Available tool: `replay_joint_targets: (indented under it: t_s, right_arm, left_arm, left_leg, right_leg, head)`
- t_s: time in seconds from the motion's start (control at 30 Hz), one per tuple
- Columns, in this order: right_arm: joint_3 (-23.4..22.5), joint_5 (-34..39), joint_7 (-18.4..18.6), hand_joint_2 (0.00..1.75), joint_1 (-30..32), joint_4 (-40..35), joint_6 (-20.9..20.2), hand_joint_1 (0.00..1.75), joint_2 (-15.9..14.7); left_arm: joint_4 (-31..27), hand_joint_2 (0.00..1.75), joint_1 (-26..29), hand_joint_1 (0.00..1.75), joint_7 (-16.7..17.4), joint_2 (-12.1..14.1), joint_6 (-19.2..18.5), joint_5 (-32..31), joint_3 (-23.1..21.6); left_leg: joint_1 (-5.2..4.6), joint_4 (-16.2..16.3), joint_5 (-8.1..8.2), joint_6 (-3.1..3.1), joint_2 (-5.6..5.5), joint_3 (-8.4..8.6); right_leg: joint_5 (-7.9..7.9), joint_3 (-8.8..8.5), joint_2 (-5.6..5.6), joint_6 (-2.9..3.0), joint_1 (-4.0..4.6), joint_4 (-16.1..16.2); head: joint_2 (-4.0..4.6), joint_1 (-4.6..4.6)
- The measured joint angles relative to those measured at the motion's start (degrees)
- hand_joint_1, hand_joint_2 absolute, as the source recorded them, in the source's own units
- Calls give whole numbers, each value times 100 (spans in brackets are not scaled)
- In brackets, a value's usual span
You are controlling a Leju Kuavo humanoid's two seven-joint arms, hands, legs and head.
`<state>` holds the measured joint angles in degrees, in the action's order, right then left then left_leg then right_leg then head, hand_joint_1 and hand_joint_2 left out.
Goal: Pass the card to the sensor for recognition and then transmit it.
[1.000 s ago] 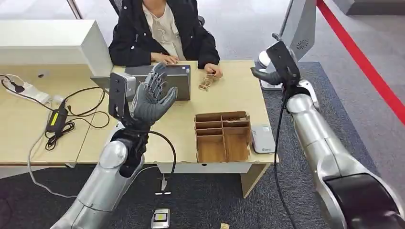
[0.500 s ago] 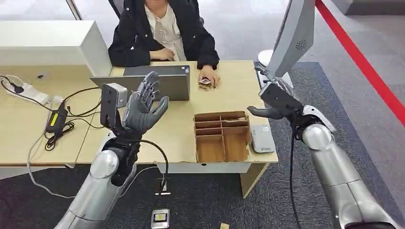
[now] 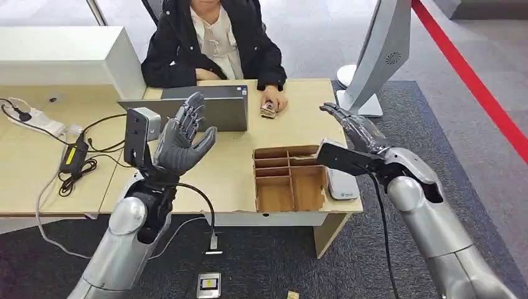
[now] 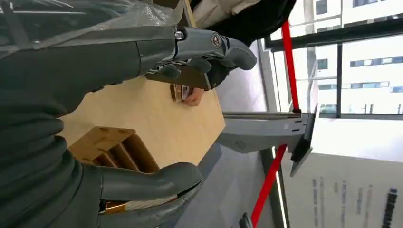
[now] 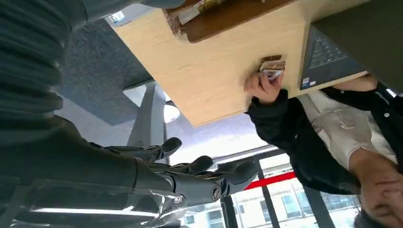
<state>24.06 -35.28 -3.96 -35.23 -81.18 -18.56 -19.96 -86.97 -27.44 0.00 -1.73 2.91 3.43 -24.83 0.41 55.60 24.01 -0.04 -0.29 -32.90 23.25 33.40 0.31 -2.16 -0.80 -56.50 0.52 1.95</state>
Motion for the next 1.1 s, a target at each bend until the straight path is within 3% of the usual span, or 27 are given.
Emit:
replay_joint_targets:
  t_s: [0.17,0.4,1.1]
  right_arm:
    - [63,-183,-9,175,4,41,63,0,2]
    - [153,-608,-9,175,-104,597,645,0,133]
    - [433,-879,227,175,-32,1336,826,0,468]
  left_arm:
    - [-68,175,16,0,7,2,-33,-4,39]
    - [-125,175,10,0,68,0,-35,-52,39]
    - [-87,175,-197,0,68,-87,-52,101,4]
  left_leg:
    - [0,0,0,0,0,-1]
    - [0,0,0,0,-1,-2]
    - [0,1,0,0,2,-1]
  right_leg:
    - [0,-1,0,0,0,0]
    - [0,-1,-2,0,0,0]
    - [0,2,-1,0,0,1]
  head:
    - [0,0]
    - [0,0]
    - [0,2]
